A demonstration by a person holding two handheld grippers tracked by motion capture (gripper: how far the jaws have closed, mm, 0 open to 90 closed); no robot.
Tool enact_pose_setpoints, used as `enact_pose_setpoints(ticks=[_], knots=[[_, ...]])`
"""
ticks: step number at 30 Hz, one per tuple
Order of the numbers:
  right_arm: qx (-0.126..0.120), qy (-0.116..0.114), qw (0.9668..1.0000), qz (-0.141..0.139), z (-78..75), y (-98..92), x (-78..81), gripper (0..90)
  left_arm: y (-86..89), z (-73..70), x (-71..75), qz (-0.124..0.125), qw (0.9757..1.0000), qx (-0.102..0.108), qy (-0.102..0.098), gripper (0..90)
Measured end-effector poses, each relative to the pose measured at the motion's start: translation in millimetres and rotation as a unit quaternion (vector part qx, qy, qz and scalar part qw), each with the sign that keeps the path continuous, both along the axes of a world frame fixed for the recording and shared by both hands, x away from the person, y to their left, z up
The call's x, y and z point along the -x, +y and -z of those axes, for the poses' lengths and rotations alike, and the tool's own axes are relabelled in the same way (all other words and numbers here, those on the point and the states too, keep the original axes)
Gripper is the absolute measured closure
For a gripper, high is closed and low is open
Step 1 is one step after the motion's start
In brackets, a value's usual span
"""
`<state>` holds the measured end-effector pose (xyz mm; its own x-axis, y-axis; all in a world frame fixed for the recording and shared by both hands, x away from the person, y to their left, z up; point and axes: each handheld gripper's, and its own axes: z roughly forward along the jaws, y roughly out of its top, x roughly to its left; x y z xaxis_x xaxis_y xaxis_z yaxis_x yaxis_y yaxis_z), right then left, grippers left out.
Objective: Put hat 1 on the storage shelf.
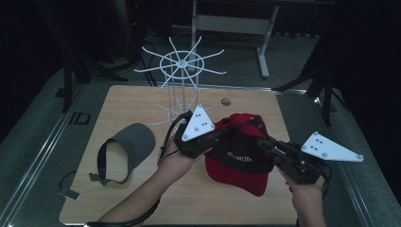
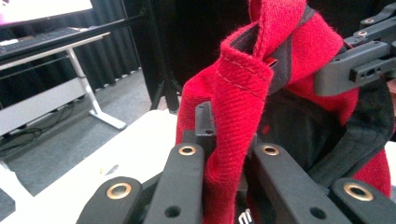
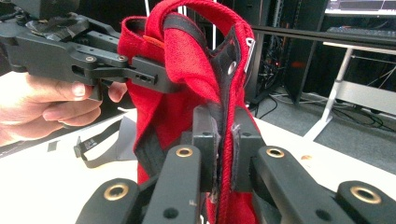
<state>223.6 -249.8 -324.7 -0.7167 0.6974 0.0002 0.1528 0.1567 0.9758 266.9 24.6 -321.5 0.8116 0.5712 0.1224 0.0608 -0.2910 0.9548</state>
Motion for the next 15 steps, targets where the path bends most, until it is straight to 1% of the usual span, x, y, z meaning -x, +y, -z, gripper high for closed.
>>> enact_pose_setpoints(ticks=[2,4,6,7,8,9,11,12,13,15], knots=[[-0.002,0.002,1.0000,-0.002,1.9,-0.6,0.8,83.1,-0.7,-0.8,0.5,-0.002,1.0000,-0.001,-0.004,86.9],[-0.001,0.003,1.0000,-0.002,3.9,-0.9,2.3,82.4,-1.2,-1.6,0.5,0.001,1.0000,0.006,-0.002,87.0],[-0.001,0.002,1.0000,0.000,4.6,-1.3,3.2,81.2,-1.4,-2.3,0.8,-0.001,1.0000,0.006,-0.004,87.0],[0.002,0.002,1.0000,0.001,5.8,-2.3,5.4,77.9,-2.0,-3.5,1.5,0.004,0.9999,0.009,-0.006,87.0],[0.001,0.002,1.0000,0.000,6.2,-3.2,6.2,75.6,-2.6,-4.1,2.5,0.002,0.9999,0.011,-0.009,87.0],[-0.004,0.004,1.0000,-0.004,6.6,-4.6,7.2,73.0,-3.3,-5.0,3.0,0.006,0.9999,0.011,-0.010,87.0],[-0.004,0.005,1.0000,-0.005,7.3,-7.1,9.1,69.3,-4.6,-6.6,4.4,0.004,0.9998,0.013,-0.014,87.0],[-0.005,0.005,0.9999,-0.009,7.9,-8.4,9.7,66.1,-5.5,-7.6,4.5,0.009,0.9998,0.014,-0.012,87.0],[-0.006,0.009,0.9999,-0.013,8.7,-9.4,10.4,63.6,-6.0,-8.2,4.9,0.006,0.9998,0.014,-0.015,87.0],[-0.007,0.009,0.9998,-0.018,11.0,-11.0,12.2,57.1,-6.9,-9.1,4.8,0.007,0.9998,0.015,-0.013,87.0]])
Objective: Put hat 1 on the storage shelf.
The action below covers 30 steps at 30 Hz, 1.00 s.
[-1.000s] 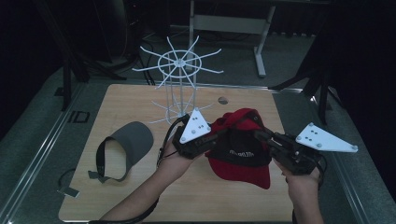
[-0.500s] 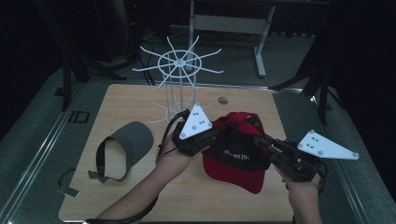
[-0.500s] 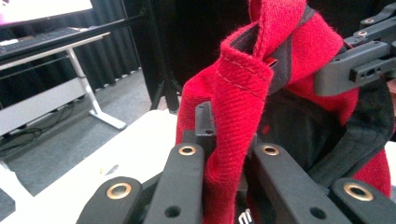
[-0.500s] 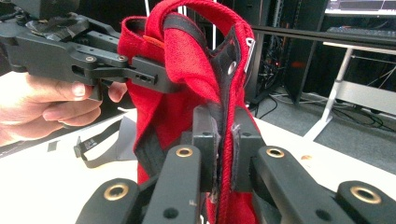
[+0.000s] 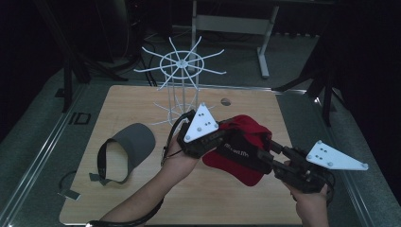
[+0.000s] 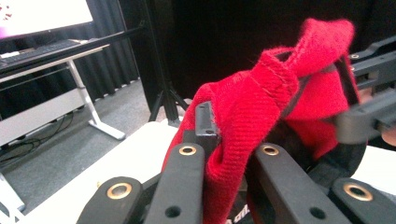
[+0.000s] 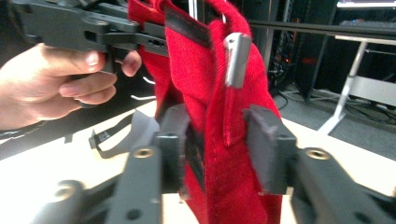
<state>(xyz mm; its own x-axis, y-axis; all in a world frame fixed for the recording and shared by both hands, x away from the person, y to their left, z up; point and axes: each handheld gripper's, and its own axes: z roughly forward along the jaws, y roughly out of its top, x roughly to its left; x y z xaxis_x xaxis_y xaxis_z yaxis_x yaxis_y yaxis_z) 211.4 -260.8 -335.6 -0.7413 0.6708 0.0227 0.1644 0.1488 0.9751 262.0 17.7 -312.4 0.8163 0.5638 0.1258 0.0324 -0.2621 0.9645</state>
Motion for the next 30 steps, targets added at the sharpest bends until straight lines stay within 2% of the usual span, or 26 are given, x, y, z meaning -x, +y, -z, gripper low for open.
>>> enact_pose_setpoints(ticks=[3,7,9,12,14,17,18,21,22,24,25,27,28,30], knots=[[-0.006,-0.002,1.0000,-0.004,2.6,-3.7,5.0,46.9,1.3,0.0,-1.0,-0.002,1.0000,-0.002,0.002,87.0],[-0.004,-0.015,0.9996,-0.023,0.2,-11.3,13.6,47.0,6.4,2.8,-2.8,0.004,1.0000,0.003,0.006,86.9],[0.004,-0.023,0.9994,-0.027,-2.2,-14.6,15.0,50.6,8.8,3.5,-3.0,0.008,0.9999,0.001,0.006,86.9],[0.005,-0.026,0.9990,-0.037,-4.0,-18.5,12.1,51.7,13.3,4.8,-4.2,0.022,0.9997,-0.003,0.008,86.9],[0.013,-0.032,0.9987,-0.038,-4.1,-17.8,9.3,53.0,16.6,5.9,-5.6,0.046,0.9989,0.001,0.011,86.8],[0.030,-0.039,0.9976,-0.048,-4.1,-12.8,4.9,56.9,21.3,6.5,-7.5,0.097,0.9952,-0.002,0.012,86.8],[0.035,-0.041,0.9971,-0.053,-4.3,-10.6,3.7,56.8,23.0,6.5,-8.6,0.124,0.9922,0.001,0.016,86.8],[0.049,-0.045,0.9955,-0.068,-5.6,-2.9,0.2,57.5,24.3,6.2,-10.1,0.161,0.9866,-0.005,0.024,86.7],[0.052,-0.045,0.9949,-0.074,-6.1,-0.4,-0.8,57.1,23.6,6.0,-9.4,0.160,0.9868,-0.010,0.021,86.8],[0.057,-0.047,0.9936,-0.086,-6.9,5.0,-2.0,56.8,22.4,5.8,-8.8,0.175,0.9842,-0.012,0.026,86.7],[0.062,-0.048,0.9928,-0.091,-7.1,7.2,-2.3,56.7,20.6,5.8,-7.4,0.173,0.9844,-0.015,0.024,86.7],[0.072,-0.050,0.9911,-0.100,-7.5,12.8,-2.6,56.8,18.5,6.1,-5.7,0.183,0.9826,-0.013,0.025,86.7],[0.080,-0.052,0.9897,-0.107,-7.6,16.2,-2.7,57.3,17.5,5.9,-4.8,0.183,0.9826,-0.014,0.024,86.7],[0.088,-0.051,0.9890,-0.107,-7.4,19.9,-3.9,62.1,16.5,5.3,-3.4,0.188,0.9818,-0.015,0.019,86.7]])
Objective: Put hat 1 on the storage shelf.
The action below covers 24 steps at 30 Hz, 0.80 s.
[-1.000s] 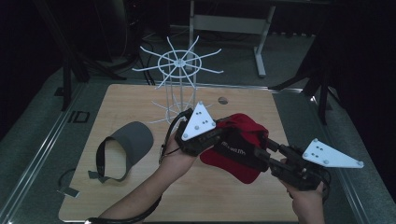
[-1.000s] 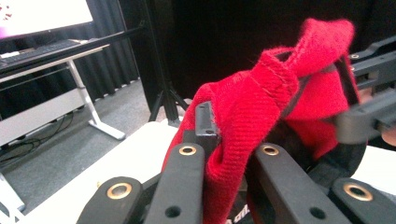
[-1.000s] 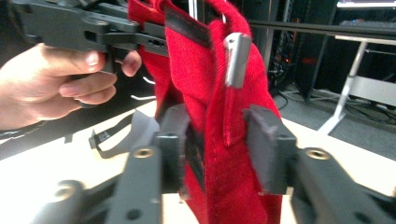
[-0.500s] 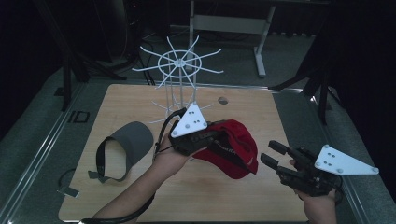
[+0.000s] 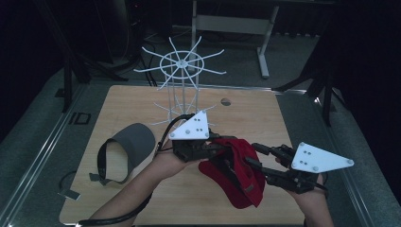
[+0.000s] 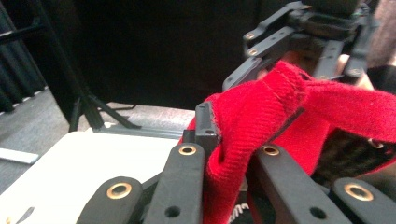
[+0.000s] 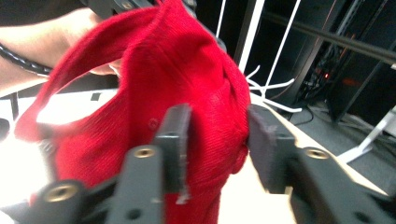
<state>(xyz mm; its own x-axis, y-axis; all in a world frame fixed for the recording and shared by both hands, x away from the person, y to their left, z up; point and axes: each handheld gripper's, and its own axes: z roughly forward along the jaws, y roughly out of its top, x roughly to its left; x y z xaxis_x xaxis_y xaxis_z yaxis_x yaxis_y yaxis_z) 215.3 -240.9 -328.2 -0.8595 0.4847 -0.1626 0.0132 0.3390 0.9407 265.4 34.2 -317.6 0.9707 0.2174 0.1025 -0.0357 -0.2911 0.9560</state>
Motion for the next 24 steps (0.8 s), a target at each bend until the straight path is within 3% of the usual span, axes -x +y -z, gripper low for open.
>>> enact_pose_setpoints(ticks=[3,4,5,10,15,24], knots=[[0.007,0.002,1.0000,0.002,0.1,1.4,-1.2,68.6,-0.8,-0.8,-0.1,-0.001,1.0000,-0.002,-0.001,86.7],[0.016,0.000,0.9999,0.003,-0.2,1.7,-1.0,81.2,-1.2,-0.7,-0.7,-0.004,1.0000,-0.007,-0.004,86.6],[0.016,-0.001,0.9998,0.007,-0.3,1.9,-0.5,82.9,-1.2,-0.3,-1.7,-0.003,1.0000,-0.007,-0.002,86.6],[0.025,-0.001,0.9996,0.011,-1.7,3.6,1.4,84.4,-0.2,2.7,-4.3,-0.001,1.0000,-0.008,-0.002,86.5],[0.016,0.008,0.9997,0.017,-5.5,0.8,-0.2,84.7,0.2,1.9,-4.8,0.004,1.0000,-0.006,0.003,86.2],[-0.003,0.001,0.9996,0.028,-12.0,-4.5,1.6,84.9,-0.2,1.7,-2.8,0.009,1.0000,-0.003,0.002,84.9]])
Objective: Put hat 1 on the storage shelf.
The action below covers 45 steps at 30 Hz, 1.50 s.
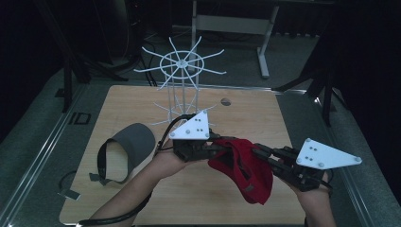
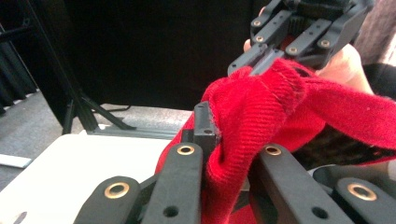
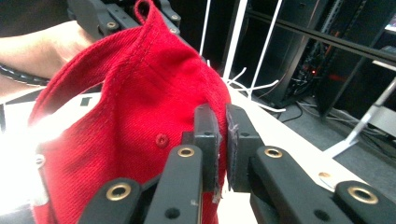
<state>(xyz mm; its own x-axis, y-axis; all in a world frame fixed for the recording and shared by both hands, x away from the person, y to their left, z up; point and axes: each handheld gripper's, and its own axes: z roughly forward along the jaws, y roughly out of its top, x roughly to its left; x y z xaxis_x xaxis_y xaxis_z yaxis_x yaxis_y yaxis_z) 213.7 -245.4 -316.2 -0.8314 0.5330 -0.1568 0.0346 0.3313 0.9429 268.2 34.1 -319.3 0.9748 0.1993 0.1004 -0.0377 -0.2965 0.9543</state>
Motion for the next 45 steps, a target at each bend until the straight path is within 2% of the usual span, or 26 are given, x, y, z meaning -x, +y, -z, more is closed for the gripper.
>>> enact_pose_setpoints(ticks=[2,3,5,7,10,15,20,22,27,34,35,39,40,45], knots=[[0.000,0.000,1.0000,0.002,-1.0,-0.2,-0.7,84.9,0.5,0.6,0.3,0.000,1.0000,0.000,0.000,81.7],[-0.003,0.000,1.0000,0.006,-1.5,-0.7,-1.0,84.9,0.9,1.0,0.3,0.000,1.0000,-0.003,0.002,75.2],[-0.006,0.000,0.9999,0.010,-3.0,-2.7,-1.8,84.9,1.9,2.7,1.4,-0.004,0.9999,-0.011,-0.007,61.8],[-0.013,0.002,0.9999,0.009,-4.7,-5.3,-2.0,84.9,3.8,4.3,1.9,-0.005,0.9999,-0.010,-0.006,56.2],[-0.018,0.003,0.9997,0.015,-7.1,-7.6,-1.9,84.9,8.0,6.2,3.1,-0.020,0.9996,-0.013,-0.012,52.2],[-0.026,0.005,0.9994,0.023,-8.4,-10.6,-3.8,84.9,15.2,10.1,5.4,-0.040,0.9990,-0.013,-0.016,49.7],[-0.031,0.007,0.9991,0.028,-9.3,-12.4,-4.4,84.8,24.1,11.8,6.5,-0.052,0.9986,-0.004,-0.010,48.6],[-0.031,0.007,0.9991,0.029,-10.3,-12.9,-4.0,84.8,28.3,12.6,8.2,-0.062,0.9979,-0.003,-0.016,47.9],[-0.033,0.006,0.9989,0.032,-12.6,-15.1,-2.0,84.9,40.2,11.8,6.8,-0.082,0.9964,0.017,-0.007,48.0],[-0.040,0.004,0.9986,0.035,-16.5,-18.7,0.0,84.9,51.0,7.7,0.2,-0.126,0.9910,0.046,-0.004,48.0],[-0.040,0.004,0.9986,0.036,-16.9,-19.0,-0.2,84.8,52.1,7.1,-0.2,-0.136,0.9896,0.049,-0.006,48.0],[-0.040,0.009,0.9987,0.030,-17.9,-19.5,-0.1,84.9,57.9,5.3,-5.6,-0.154,0.9857,0.068,0.009,48.0],[-0.036,0.006,0.9988,0.033,-18.2,-18.5,1.1,84.9,58.6,5.4,-6.9,-0.152,0.9856,0.073,0.015,48.0],[-0.049,0.014,0.9977,0.045,-18.2,-18.6,-3.8,84.9,59.1,8.0,-3.9,-0.160,0.9849,0.067,0.004,47.8]])
